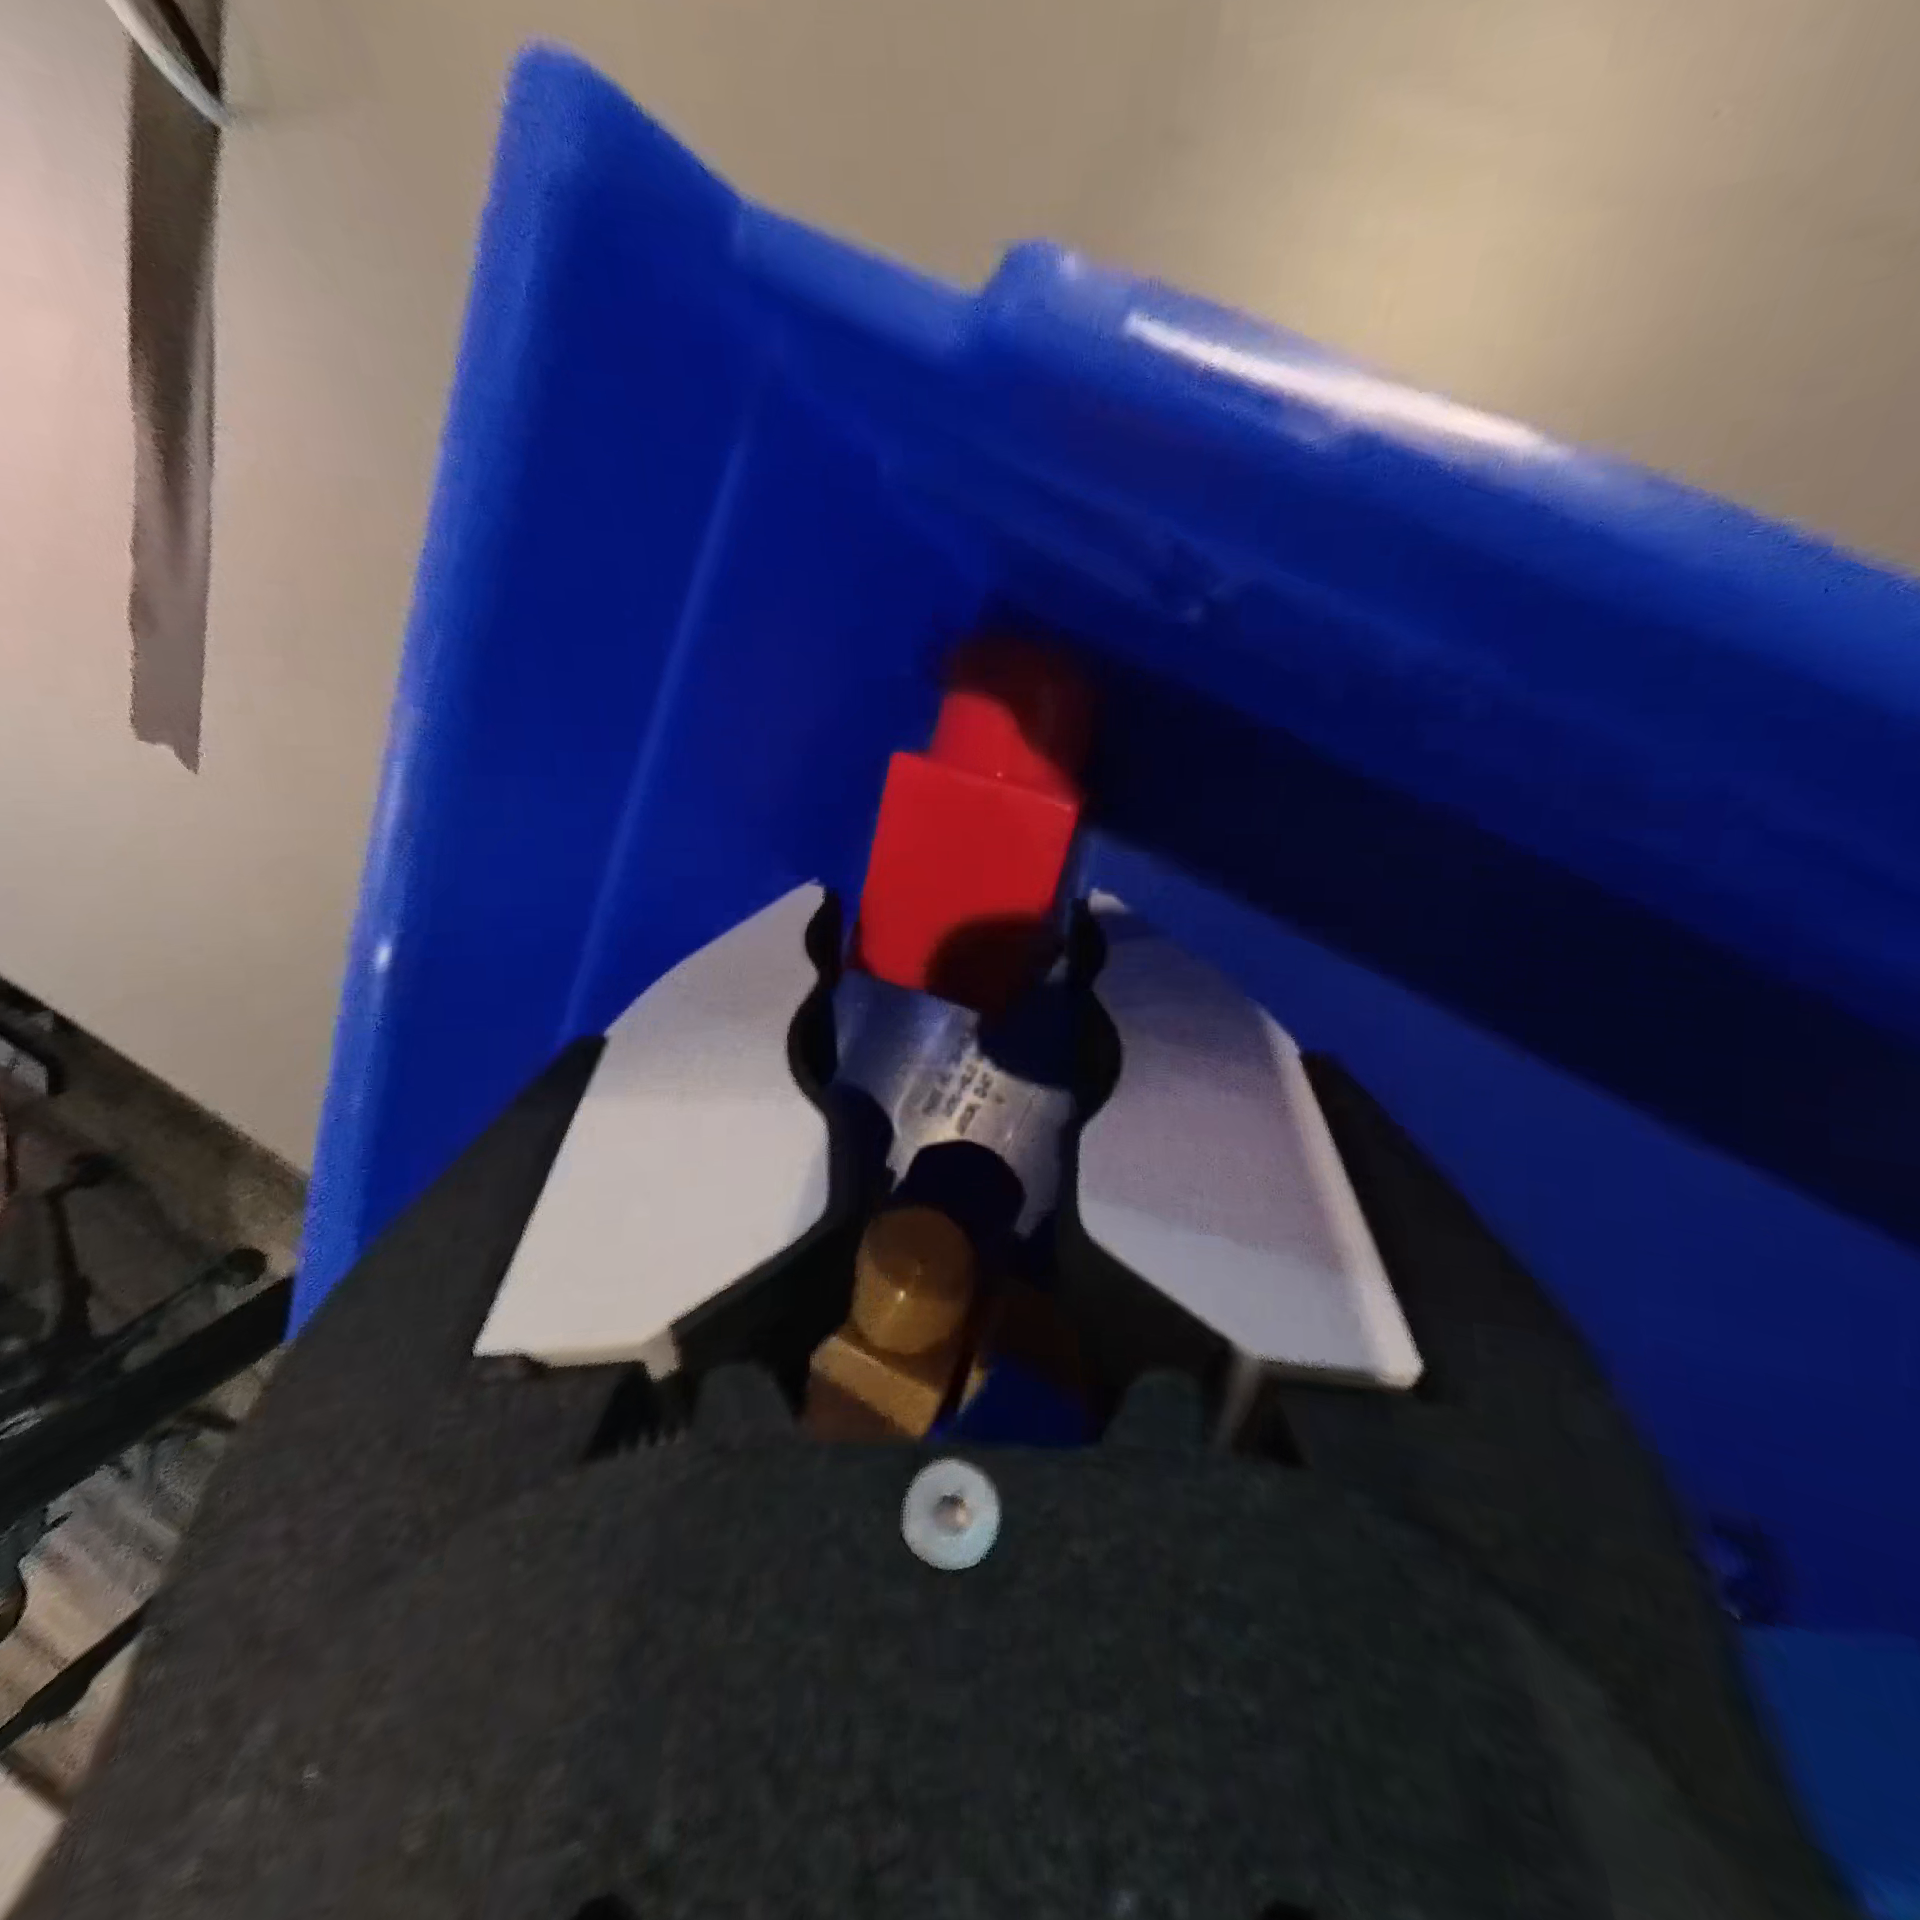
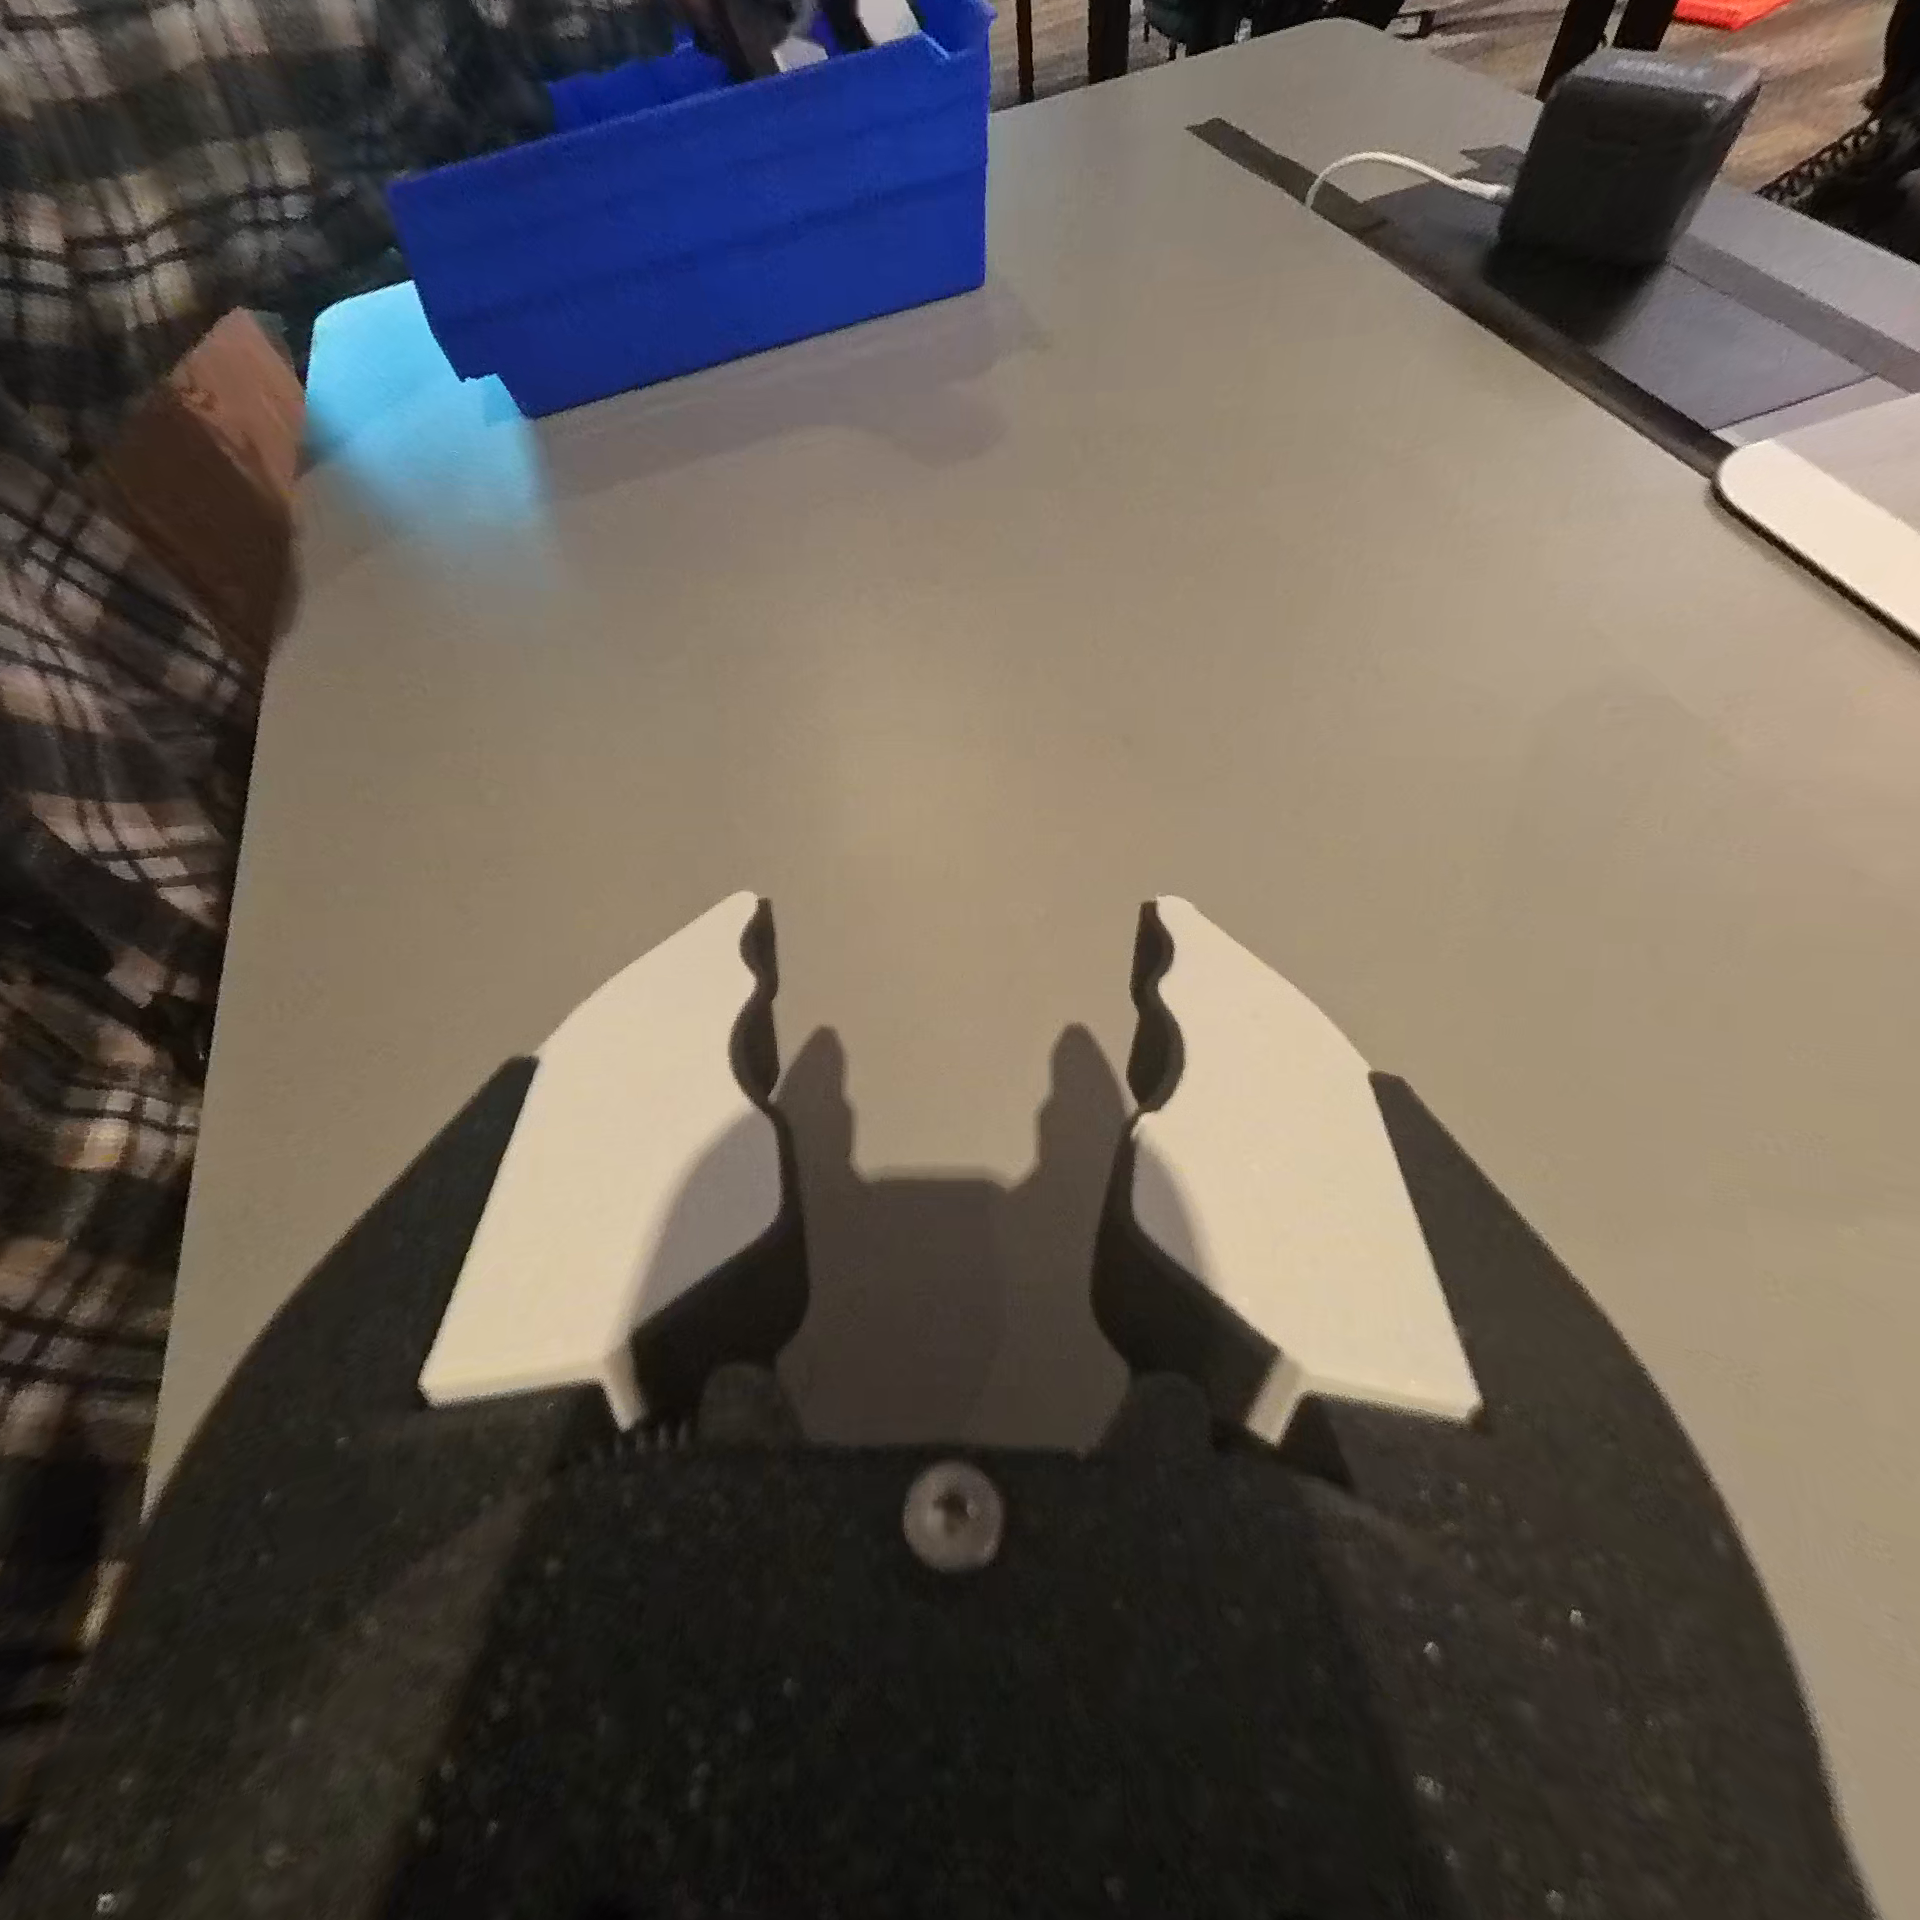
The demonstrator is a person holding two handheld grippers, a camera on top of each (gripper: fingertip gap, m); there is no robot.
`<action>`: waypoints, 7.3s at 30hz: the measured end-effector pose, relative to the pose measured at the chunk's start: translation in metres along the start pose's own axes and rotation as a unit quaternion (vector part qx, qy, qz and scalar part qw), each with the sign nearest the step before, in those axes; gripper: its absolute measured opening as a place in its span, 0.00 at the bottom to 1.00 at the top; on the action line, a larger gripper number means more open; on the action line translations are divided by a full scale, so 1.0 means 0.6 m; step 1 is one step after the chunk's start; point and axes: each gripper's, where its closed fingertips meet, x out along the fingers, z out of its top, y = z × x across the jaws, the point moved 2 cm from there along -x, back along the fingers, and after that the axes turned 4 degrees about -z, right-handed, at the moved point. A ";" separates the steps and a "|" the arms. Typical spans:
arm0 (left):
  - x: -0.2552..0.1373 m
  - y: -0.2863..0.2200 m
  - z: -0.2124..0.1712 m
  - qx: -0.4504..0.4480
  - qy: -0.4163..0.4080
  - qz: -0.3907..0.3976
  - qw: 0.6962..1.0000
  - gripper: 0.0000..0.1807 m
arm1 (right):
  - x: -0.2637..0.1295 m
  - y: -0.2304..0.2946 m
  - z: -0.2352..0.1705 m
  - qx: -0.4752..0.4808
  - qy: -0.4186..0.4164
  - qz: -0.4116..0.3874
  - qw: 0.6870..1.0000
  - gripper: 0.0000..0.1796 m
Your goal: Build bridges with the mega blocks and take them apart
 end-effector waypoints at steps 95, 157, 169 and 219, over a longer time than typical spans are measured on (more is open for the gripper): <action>-0.136 -0.251 0.483 -0.168 -0.642 -0.077 0.744 0.18 | 0.226 0.001 0.018 -0.157 0.039 0.144 0.976 0.20; -0.192 -0.177 -0.186 -0.566 -0.056 0.196 0.799 0.58 | 0.099 -0.003 0.127 -0.140 -0.052 0.146 0.978 0.30; -0.156 -0.168 -0.203 -0.631 0.029 0.140 0.763 0.49 | 0.087 0.004 0.141 -0.121 -0.060 0.152 0.979 0.28; -0.119 -0.229 -0.195 -0.562 0.067 0.137 0.813 0.40 | 0.076 0.016 0.152 -0.123 -0.072 0.159 0.977 0.26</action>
